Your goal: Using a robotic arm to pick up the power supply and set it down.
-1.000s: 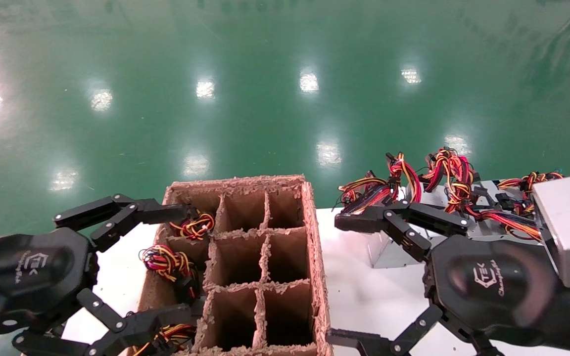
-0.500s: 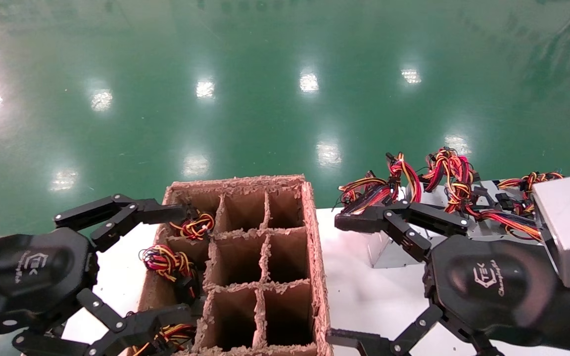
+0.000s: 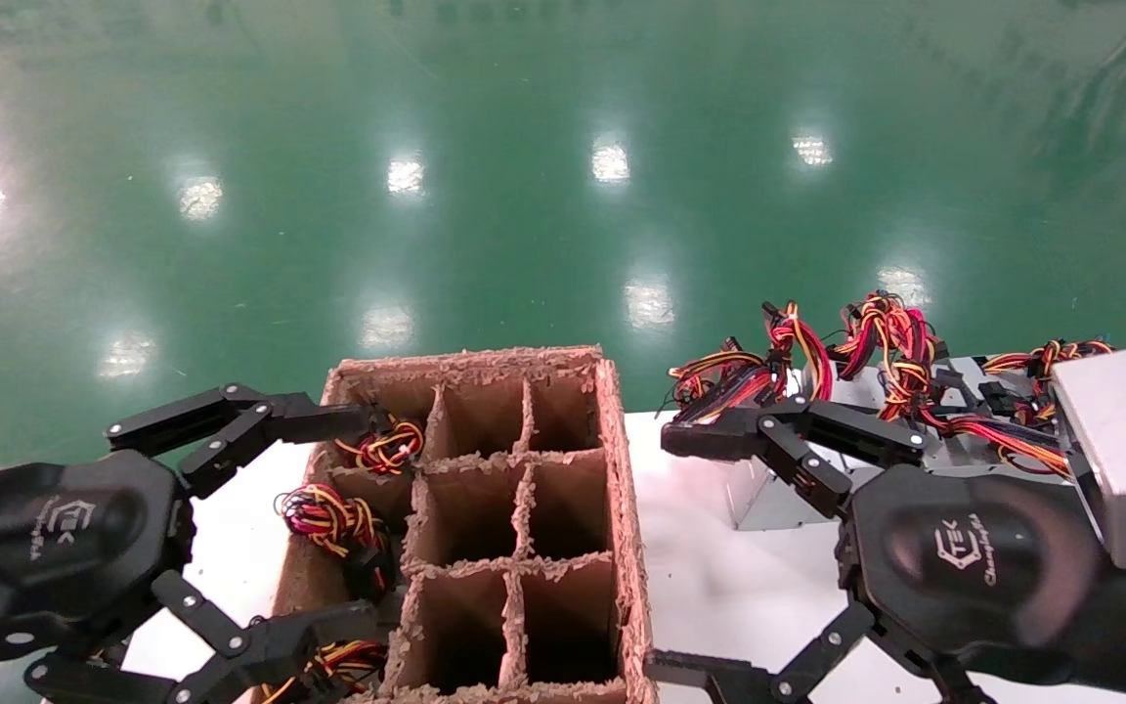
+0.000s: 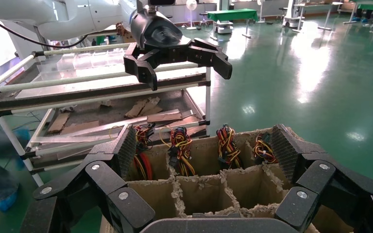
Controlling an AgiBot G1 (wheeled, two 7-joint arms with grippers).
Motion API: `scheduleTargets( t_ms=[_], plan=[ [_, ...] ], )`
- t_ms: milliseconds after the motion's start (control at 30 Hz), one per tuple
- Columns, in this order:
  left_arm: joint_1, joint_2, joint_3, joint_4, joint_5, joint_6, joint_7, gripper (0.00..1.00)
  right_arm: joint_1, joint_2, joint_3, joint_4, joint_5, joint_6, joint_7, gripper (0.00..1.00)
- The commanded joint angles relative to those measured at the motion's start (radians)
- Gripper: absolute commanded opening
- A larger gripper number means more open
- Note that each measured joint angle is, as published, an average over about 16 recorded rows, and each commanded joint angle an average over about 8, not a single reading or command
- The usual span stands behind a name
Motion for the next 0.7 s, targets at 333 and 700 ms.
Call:
scheduleTargets(
  t_ms=[333, 700],
  plan=[
    [0.0, 0.0, 0.0, 0.0, 0.0, 0.0, 0.0, 0.0, -0.001, -0.013, -0.005, -0.033, -0.026, 0.02, -0.022, 1.0],
    [0.0, 0.0, 0.0, 0.0, 0.0, 0.0, 0.0, 0.0, 0.096, -0.148, -0.094, -0.15, -0.188, 0.108, -0.008, 1.0]
  ],
)
